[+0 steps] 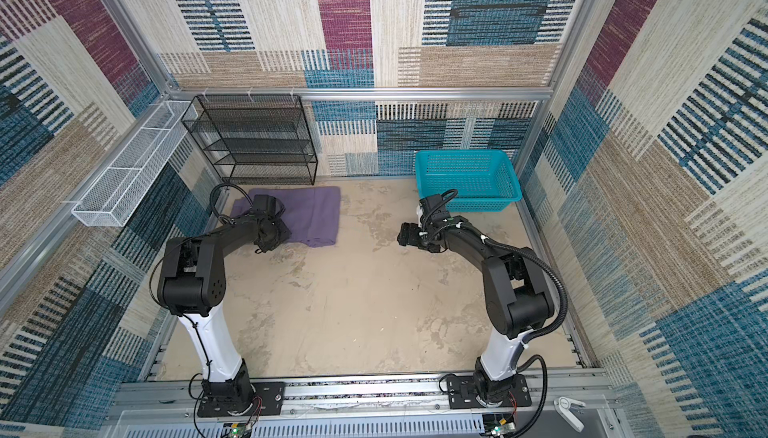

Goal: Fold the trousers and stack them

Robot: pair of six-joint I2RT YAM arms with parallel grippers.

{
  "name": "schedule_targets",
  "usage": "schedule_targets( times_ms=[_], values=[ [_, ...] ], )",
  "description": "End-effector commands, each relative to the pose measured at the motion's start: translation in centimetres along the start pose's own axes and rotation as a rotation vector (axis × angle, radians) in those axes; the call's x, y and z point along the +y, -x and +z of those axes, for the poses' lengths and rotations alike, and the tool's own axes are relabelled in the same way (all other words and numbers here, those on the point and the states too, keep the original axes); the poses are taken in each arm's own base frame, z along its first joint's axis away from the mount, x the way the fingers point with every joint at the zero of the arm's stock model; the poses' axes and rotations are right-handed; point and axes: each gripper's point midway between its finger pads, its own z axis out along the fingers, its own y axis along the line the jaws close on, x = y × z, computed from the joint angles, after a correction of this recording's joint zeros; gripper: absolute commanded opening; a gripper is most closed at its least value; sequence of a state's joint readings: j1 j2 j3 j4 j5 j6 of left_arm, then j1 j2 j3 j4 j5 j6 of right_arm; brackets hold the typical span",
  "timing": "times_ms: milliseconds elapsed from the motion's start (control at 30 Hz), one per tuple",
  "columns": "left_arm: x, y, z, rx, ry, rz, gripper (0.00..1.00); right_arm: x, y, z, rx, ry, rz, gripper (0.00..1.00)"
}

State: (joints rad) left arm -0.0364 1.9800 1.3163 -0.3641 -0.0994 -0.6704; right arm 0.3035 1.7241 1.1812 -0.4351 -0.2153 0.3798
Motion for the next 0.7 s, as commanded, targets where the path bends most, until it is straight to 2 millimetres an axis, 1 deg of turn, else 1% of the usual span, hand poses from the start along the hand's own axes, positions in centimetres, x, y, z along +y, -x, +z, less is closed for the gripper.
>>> schedule_targets(
  times_ms=[0, 33, 133, 233, 300, 333, 367, 400, 433, 467, 533, 600, 667],
  values=[
    [1.5, -0.8, -1.6, 0.033, 0.058, 0.035, 0.93, 0.2, 2.4, -2.8, -0.125, -0.039, -0.047, 1.0],
    [1.4, -0.7, -2.5, 0.023, 0.043, 0.033, 0.99, 0.2, 3.0, -4.0, -0.165, -0.05, -0.059, 1.0],
    [0.7, -0.4, -6.3, -0.028, -0.02, 0.027, 0.99, 0.3, 4.9, -8.2, -0.302, -0.096, -0.09, 1.0],
    [0.4, -0.2, -10.9, -0.101, -0.087, 0.021, 0.99, -0.3, 6.4, -13.1, -0.472, -0.164, -0.107, 1.0],
    [0.1, 0.0, -14.3, -0.18, -0.149, 0.037, 0.99, -1.9, 7.1, -17.3, -0.637, -0.26, -0.078, 1.0],
    [-0.2, 0.0, -15.7, -0.223, -0.176, 0.059, 0.99, -2.7, 7.2, -19.2, -0.718, -0.304, -0.062, 1.0],
    [-0.3, 0.1, -17.3, -0.28, -0.205, 0.081, 0.99, -3.8, 7.1, -21.2, -0.802, -0.354, -0.043, 1.0],
    [-0.5, 0.2, -18.8, -0.342, -0.24, 0.108, 0.99, -4.5, 6.9, -22.6, -0.868, -0.393, -0.048, 1.0],
    [-0.5, 0.4, -20.1, -0.401, -0.264, 0.123, 0.99, -5.0, 6.6, -23.7, -0.923, -0.414, -0.057, 1.0],
    [-0.1, 0.4, -21.1, -0.45, -0.281, 0.134, 0.99, -5.4, 6.2, -24.5, -0.988, -0.433, -0.071, 1.0],
    [-0.1, 0.4, -22.9, -0.542, -0.339, 0.169, 0.99, -6.3, 5.2, -25.5, -1.072, -0.442, -0.052, 1.0],
    [0.4, 0.5, -24.2, -0.64, -0.372, 0.187, 1.0, -7.7, 4.1, -25.7, -1.109, -0.474, -0.006, 1.0],
    [1.1, 0.3, -24.9, -0.71, -0.377, 0.212, 0.99, -8.6, 3.3, -25.0, -1.106, -0.501, -0.005, 1.0]
  ],
)
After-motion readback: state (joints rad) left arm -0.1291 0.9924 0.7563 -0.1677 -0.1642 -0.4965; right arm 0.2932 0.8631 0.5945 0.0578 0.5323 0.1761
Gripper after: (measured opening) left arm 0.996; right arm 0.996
